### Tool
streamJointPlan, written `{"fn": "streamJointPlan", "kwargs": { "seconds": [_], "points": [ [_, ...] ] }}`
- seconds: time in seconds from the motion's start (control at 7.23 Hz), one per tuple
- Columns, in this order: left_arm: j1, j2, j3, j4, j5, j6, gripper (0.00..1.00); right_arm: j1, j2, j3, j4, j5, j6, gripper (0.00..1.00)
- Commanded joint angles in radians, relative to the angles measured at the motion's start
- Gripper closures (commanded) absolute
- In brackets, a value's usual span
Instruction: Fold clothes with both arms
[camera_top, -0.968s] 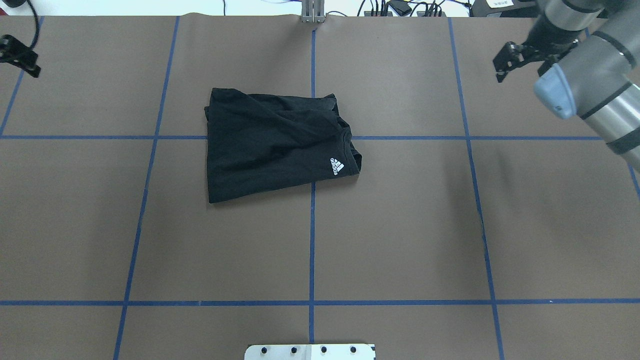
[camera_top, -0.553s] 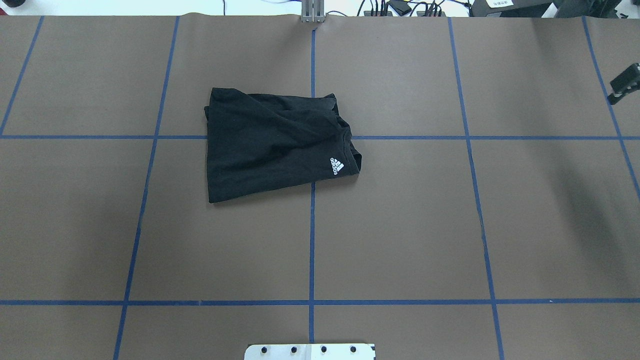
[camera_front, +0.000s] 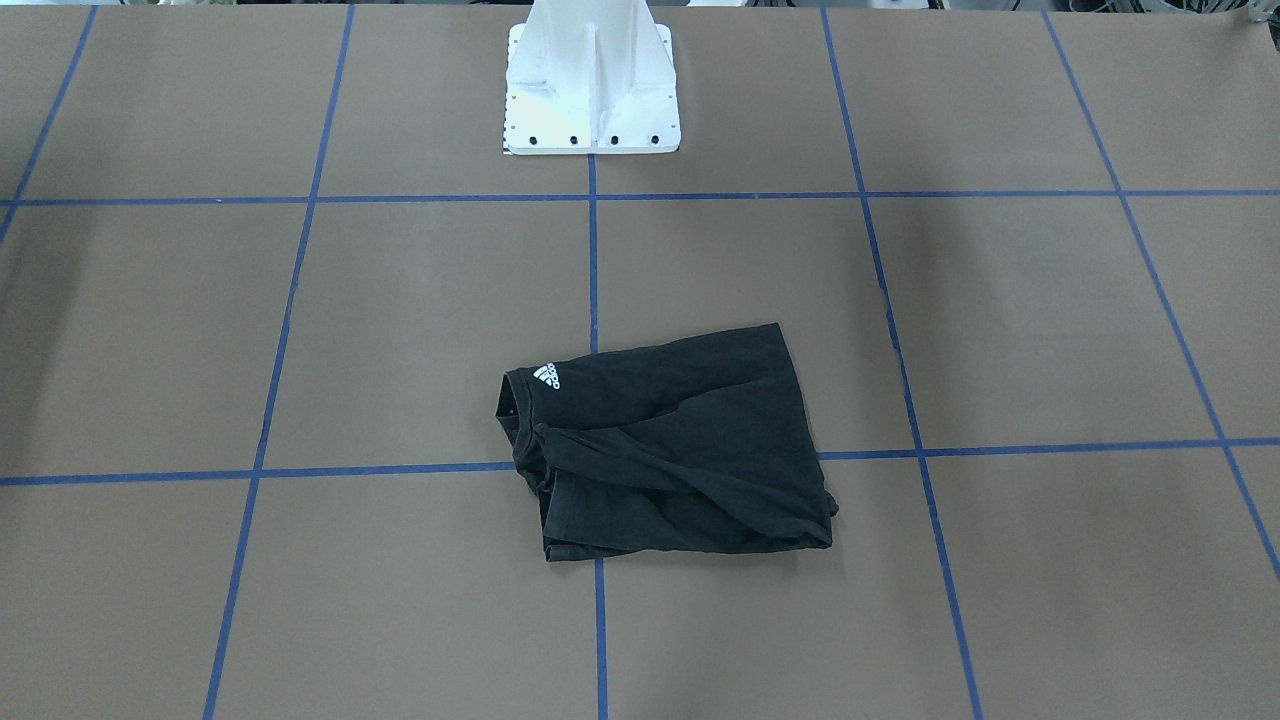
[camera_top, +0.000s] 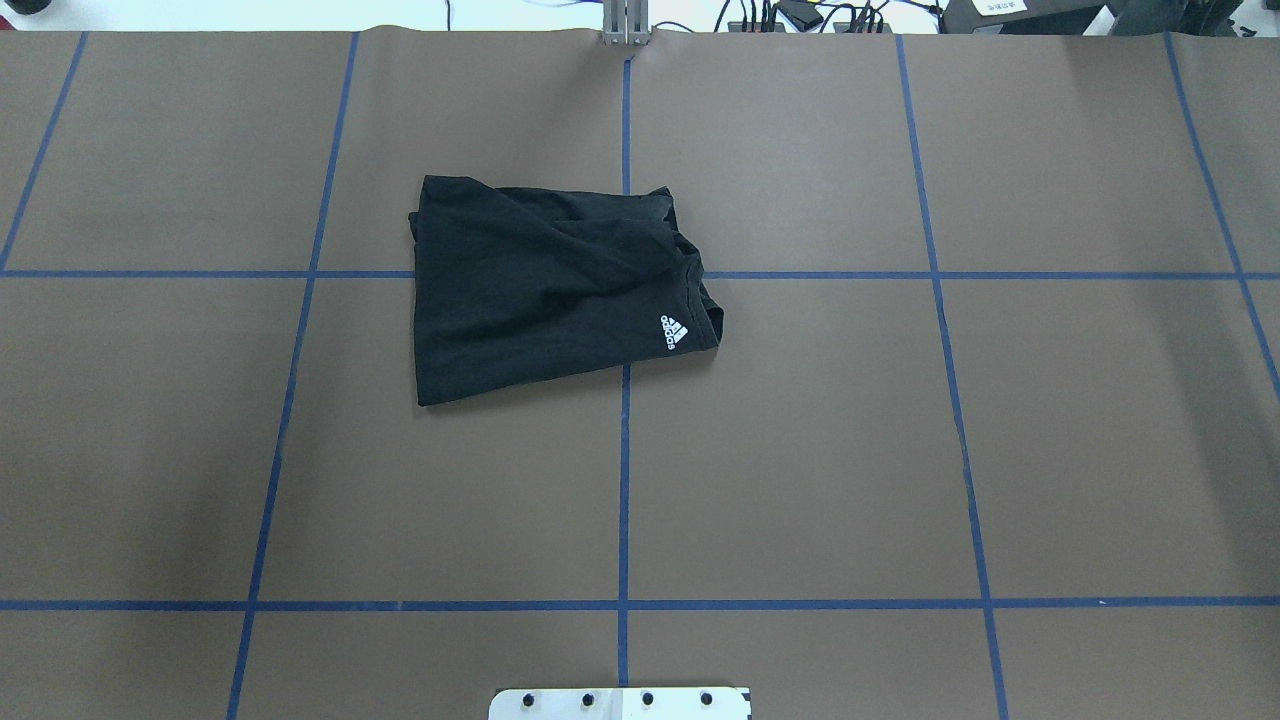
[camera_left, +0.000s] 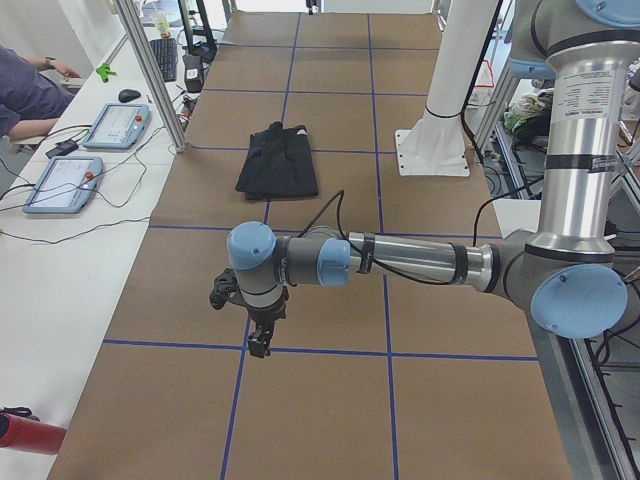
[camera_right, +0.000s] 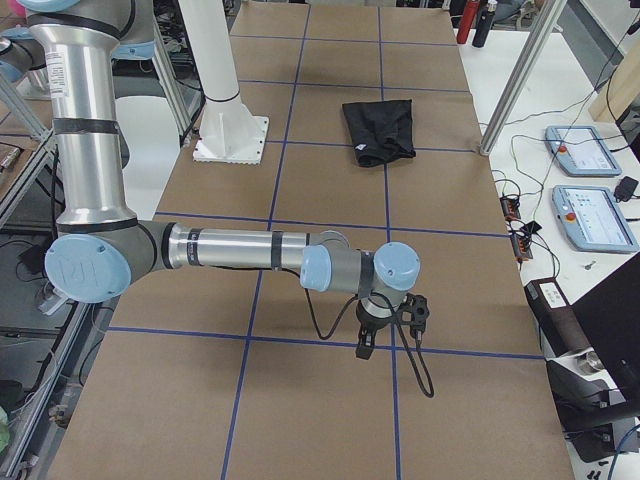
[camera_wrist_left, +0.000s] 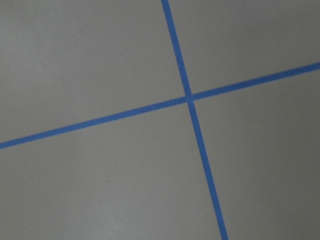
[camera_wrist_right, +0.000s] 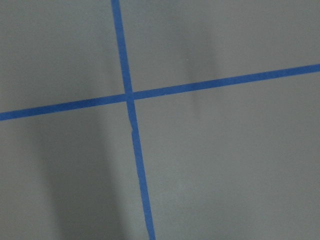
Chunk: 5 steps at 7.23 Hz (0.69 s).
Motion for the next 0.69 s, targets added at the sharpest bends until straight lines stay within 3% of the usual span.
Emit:
{"fn": "streamJointPlan", "kwargs": {
  "seconds": [0.0, 0.55],
  "points": [
    [-0.017, 0.023, 0.003, -0.003, -0.028, 0.008, 0.0, 0.014, -0.009, 0.002, -0.001, -0.001, 0.001, 0.0],
    [-0.016, 0.026, -0.011, -0.006, -0.028, 0.013, 0.0, 0.012, -0.047, 0.004, 0.013, -0.034, 0.013, 0.0]
  ]
}}
